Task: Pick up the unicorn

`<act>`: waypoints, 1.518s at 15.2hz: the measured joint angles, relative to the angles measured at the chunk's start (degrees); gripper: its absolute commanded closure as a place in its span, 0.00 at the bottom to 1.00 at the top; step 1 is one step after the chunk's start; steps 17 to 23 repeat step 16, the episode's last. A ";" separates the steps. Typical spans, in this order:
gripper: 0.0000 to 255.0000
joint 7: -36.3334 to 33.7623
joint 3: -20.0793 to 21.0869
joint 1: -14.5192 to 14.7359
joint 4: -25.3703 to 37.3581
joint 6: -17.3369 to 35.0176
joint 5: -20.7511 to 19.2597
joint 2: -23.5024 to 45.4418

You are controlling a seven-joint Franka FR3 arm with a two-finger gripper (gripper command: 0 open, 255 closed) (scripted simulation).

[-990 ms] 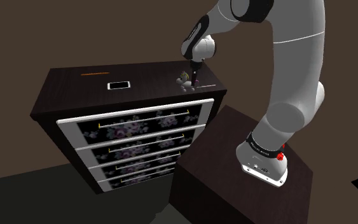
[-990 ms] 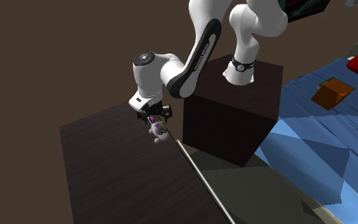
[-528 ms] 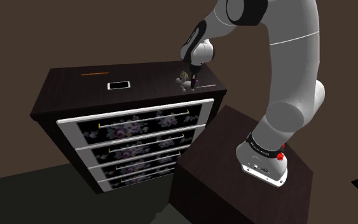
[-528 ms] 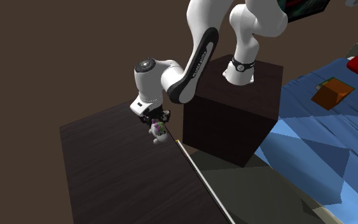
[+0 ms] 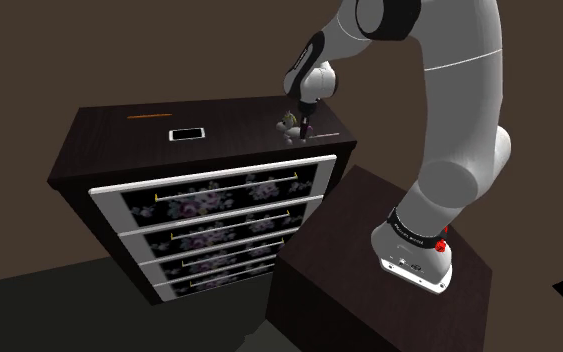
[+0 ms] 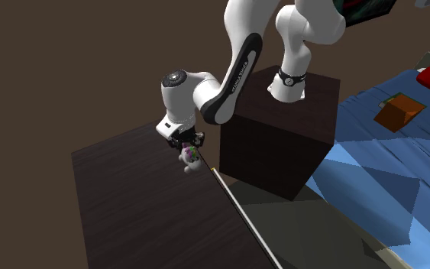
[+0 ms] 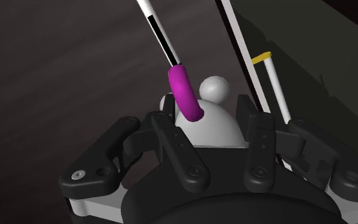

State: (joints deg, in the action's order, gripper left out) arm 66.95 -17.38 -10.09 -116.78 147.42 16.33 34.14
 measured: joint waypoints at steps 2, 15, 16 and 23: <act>1.00 -0.23 -0.28 0.25 -0.02 -0.73 -0.34 -0.71; 1.00 -2.71 -3.49 2.68 -1.40 -7.52 -4.31 -9.12; 1.00 -2.84 -3.59 2.79 -1.45 -7.77 -4.47 -9.45; 1.00 -2.84 -3.59 2.79 -1.45 -7.77 -4.47 -9.45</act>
